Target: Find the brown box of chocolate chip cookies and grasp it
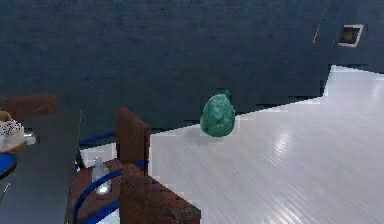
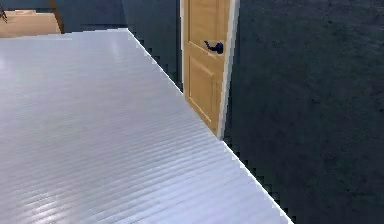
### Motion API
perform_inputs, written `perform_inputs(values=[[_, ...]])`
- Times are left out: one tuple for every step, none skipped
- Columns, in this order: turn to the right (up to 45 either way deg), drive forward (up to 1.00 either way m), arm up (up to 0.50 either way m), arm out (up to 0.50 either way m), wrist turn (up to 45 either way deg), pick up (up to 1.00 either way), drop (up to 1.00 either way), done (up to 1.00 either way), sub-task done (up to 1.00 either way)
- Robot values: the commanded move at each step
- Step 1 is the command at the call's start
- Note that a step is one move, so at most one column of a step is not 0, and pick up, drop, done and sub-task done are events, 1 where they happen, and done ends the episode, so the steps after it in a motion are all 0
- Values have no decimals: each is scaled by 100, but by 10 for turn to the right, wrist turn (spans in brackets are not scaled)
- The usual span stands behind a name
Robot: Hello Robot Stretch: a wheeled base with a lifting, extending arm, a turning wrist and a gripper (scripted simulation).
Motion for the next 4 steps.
perform_inputs(values=[[-450,0,0,0,0,0,0,0,0],[-450,0,0,0,0,0,0,0,0],[-450,0,0,0,0,0,0,0,0],[-360,0,0,0,0,0,0,0,0]])
